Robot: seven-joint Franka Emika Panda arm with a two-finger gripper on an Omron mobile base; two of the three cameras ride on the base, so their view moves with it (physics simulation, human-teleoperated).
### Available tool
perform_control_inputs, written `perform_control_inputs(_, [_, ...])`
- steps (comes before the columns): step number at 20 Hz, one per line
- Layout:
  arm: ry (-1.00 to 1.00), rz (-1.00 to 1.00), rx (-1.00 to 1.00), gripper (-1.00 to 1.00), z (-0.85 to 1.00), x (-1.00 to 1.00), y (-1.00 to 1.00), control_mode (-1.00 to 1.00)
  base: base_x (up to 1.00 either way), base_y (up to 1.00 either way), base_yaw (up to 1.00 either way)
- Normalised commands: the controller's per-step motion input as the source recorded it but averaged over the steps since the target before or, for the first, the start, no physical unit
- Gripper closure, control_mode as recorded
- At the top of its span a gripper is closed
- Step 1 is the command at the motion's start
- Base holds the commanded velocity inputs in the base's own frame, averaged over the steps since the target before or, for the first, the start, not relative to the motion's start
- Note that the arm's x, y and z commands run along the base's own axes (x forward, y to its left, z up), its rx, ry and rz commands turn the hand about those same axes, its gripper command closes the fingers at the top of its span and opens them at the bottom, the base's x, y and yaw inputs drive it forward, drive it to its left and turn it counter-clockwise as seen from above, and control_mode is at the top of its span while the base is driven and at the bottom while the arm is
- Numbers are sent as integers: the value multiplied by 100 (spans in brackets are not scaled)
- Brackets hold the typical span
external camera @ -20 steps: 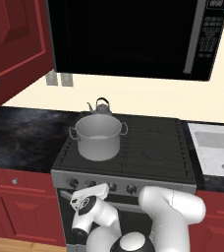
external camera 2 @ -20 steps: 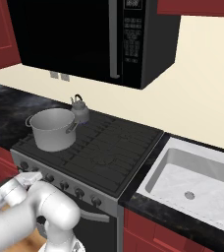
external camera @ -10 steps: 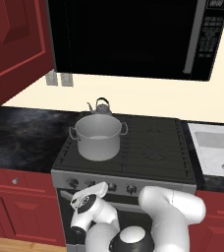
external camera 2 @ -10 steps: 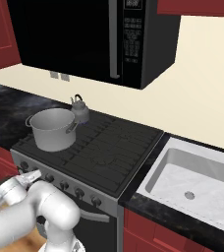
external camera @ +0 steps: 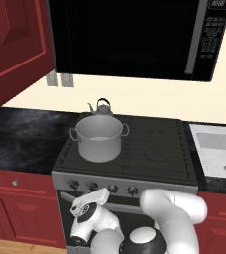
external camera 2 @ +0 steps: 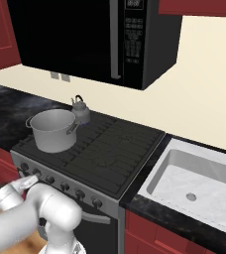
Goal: Pick the kettle from the cabinet and place it on a stove burner. Then pick the pot from the counter and place it on another stove burner. Finally, turn both burners on.
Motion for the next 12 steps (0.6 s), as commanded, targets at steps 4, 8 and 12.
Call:
perform_control_inputs(4, [-3,0,-1,-100,12,-42,1,-100,0,0,0])
perform_control_inputs(8, [-1,-1,-3,-100,18,-41,1,-100,0,0,0])
perform_control_inputs(12, [0,-1,-8,-100,25,-38,5,-100,0,0,0])
